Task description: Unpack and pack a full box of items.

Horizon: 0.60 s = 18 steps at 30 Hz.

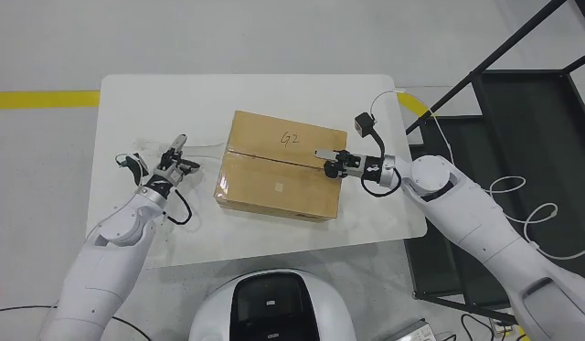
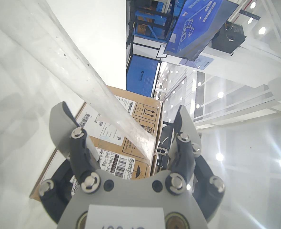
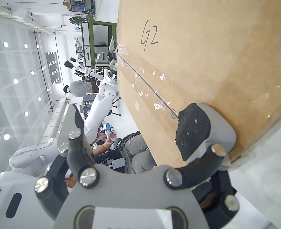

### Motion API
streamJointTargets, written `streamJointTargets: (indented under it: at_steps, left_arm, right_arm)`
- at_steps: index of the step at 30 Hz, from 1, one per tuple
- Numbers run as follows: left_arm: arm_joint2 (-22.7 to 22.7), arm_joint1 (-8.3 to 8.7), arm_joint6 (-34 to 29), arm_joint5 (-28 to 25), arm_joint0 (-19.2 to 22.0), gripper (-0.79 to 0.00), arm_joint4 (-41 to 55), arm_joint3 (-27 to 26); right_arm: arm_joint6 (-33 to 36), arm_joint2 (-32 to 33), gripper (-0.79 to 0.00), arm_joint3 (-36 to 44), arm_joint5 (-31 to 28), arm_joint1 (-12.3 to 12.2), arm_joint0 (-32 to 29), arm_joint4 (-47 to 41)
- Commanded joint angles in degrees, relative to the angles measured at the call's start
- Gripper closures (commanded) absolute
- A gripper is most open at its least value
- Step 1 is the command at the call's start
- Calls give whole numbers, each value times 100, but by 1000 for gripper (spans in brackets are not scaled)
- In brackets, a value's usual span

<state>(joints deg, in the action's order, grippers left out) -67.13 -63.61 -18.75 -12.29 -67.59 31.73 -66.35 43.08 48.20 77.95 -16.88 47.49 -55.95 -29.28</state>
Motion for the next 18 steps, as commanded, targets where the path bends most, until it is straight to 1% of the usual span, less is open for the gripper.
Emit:
streamJointTargets:
  at_steps: [1, 5, 8, 13, 18]
  left_arm:
    - [-18, -23, 133, -34, -20, 0, 49, 17]
    - [-105, -49, 278, -97, -96, 0, 138, -5]
    - [-180, -54, 295, -148, -171, 0, 137, -137]
    - [-287, -61, 306, -247, -249, 0, 18, -545]
    - [-353, -73, 309, -356, -298, 0, -171, -1136]
  right_arm:
    - [-1, 0, -785, 0, 0, 0, 0, 0]
    - [-1, 0, -785, 0, 0, 0, 0, 0]
    - [-1, 0, -785, 0, 0, 0, 0, 0]
    - [-1, 0, -785, 0, 0, 0, 0, 0]
    - [-1, 0, -785, 0, 0, 0, 0, 0]
